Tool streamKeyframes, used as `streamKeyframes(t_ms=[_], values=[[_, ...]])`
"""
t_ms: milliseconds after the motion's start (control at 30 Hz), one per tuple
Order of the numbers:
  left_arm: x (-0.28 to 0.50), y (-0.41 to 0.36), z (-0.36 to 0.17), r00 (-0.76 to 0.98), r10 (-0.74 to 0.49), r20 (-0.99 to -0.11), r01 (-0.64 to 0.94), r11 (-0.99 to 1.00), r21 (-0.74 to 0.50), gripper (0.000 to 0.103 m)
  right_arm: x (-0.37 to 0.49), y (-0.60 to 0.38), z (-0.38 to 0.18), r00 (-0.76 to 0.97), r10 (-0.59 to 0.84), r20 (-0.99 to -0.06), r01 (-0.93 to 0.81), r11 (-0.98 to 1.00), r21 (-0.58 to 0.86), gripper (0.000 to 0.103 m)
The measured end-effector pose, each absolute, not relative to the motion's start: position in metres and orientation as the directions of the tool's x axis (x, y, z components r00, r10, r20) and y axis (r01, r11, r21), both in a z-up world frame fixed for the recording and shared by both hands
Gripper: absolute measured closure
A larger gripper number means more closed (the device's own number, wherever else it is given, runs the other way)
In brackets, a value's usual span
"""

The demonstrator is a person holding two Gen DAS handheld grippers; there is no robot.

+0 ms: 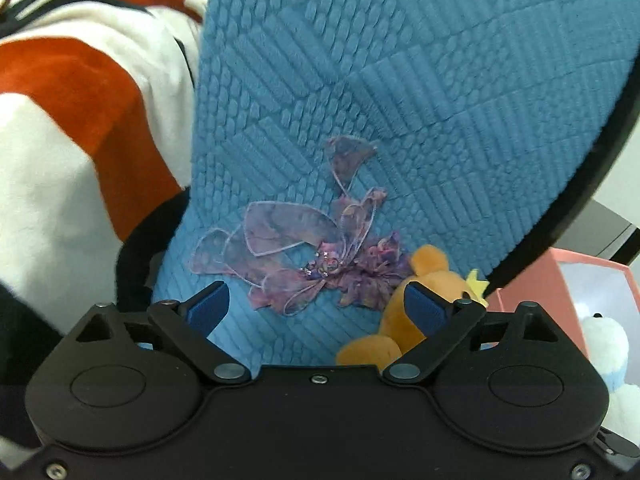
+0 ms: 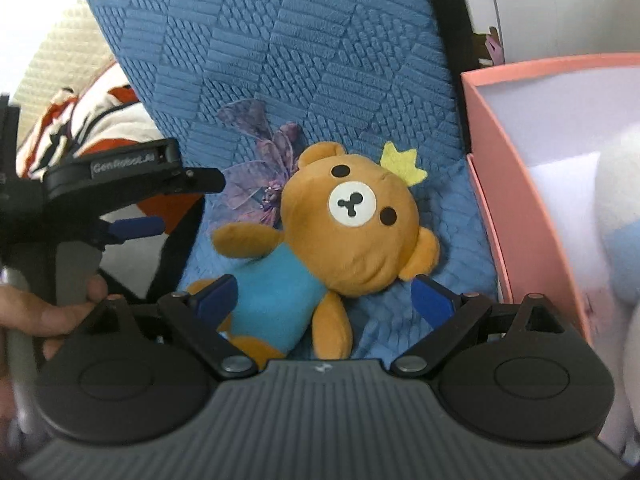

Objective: Organize objects
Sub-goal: 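Move both grippers toward the brown teddy bear and purple ribbon scrunchie, then grasp the purple scrunchie with the left gripper while the right gripper grasps the teddy bear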

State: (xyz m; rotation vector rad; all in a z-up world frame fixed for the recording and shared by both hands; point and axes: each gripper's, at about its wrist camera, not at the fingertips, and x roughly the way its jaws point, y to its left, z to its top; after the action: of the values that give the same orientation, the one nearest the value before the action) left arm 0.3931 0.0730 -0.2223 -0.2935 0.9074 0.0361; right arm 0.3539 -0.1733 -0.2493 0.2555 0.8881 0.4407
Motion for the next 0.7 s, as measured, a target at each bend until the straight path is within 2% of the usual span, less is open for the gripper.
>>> streamKeyframes(t_ms=[67,200,333,500,633,667,700], values=[[0.403,0.073,-0.228,0.603,-0.102,-0.791,-0.147,0.96,-0.237,0.012,0.36,-0.166,-0.254,0.547,0.476,-0.689,-0.275,0.879,0.388,0.008],[0.423,0.069,-0.24,0.572,-0.096,-0.815,-0.133,0.969,-0.207,0.021,0.378,-0.162,-0.272,0.495,0.498,-0.712,-0.226,0.865,0.448,0.008],[0.441,0.064,-0.255,0.535,-0.113,-0.837,-0.121,0.97,-0.208,0.023,0.39,-0.162,-0.289,0.447,0.502,-0.74,-0.165,0.86,0.483,0.008],[0.462,0.062,-0.277,0.483,-0.112,-0.869,-0.132,0.971,-0.199,0.03,0.403,-0.166,-0.309,0.389,0.589,-0.709,-0.097,0.791,0.604,0.008],[0.477,0.058,-0.296,0.441,-0.126,-0.889,-0.116,0.974,-0.196,0.037,0.404,-0.168,-0.313,0.38,0.612,-0.693,-0.079,0.768,0.635,0.008],[0.479,0.057,-0.298,0.435,-0.138,-0.89,-0.111,0.972,-0.205,0.039,0.403,-0.167,-0.313,0.379,0.616,-0.691,-0.083,0.766,0.638,0.009],[0.482,0.057,-0.3,0.432,-0.145,-0.89,-0.108,0.972,-0.211,0.04,0.403,-0.167,-0.313,0.378,0.623,-0.685,-0.087,0.761,0.643,0.015]])
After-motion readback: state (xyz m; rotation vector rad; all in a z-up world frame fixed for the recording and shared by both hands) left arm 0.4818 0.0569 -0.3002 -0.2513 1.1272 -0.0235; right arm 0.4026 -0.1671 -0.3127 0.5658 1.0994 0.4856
